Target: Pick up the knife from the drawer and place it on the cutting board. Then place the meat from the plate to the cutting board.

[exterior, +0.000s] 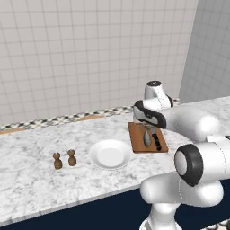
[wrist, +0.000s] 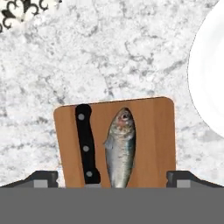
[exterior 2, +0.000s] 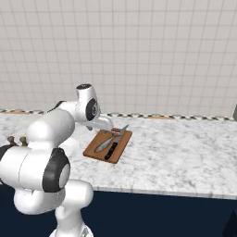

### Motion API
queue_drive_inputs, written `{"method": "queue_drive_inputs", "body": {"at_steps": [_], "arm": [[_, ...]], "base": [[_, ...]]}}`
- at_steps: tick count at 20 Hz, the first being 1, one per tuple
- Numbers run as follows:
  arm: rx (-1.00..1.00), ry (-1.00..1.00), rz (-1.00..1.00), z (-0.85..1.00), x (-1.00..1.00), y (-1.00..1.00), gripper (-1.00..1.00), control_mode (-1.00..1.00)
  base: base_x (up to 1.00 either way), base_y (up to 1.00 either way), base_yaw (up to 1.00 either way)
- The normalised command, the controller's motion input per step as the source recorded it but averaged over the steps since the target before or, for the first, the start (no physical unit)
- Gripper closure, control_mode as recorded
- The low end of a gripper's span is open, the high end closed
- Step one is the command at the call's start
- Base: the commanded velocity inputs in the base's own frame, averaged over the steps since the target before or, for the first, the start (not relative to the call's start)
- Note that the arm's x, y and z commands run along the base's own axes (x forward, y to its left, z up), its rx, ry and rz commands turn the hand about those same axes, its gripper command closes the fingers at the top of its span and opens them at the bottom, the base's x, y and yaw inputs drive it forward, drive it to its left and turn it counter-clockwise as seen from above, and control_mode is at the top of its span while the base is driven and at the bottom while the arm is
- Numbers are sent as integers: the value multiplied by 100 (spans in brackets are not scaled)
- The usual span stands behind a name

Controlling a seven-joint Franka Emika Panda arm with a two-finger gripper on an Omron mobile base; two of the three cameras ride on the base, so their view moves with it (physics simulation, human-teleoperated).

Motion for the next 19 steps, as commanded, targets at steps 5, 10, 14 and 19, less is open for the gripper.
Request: {"method": "queue_drive_inputs", "body": {"at_steps": [5,10,14,19], "arm": [[-1,-21,21,89,-92,51,-100,-100],[-1,-6,16,63,-72,62,-100,-100],[-6,3,10,33,-33,61,-100,-100],[-4,15,5,4,-4,43,-100,-100]], "base": [[0,0,0],[0,0,0],[0,0,0],[0,0,0]]}}
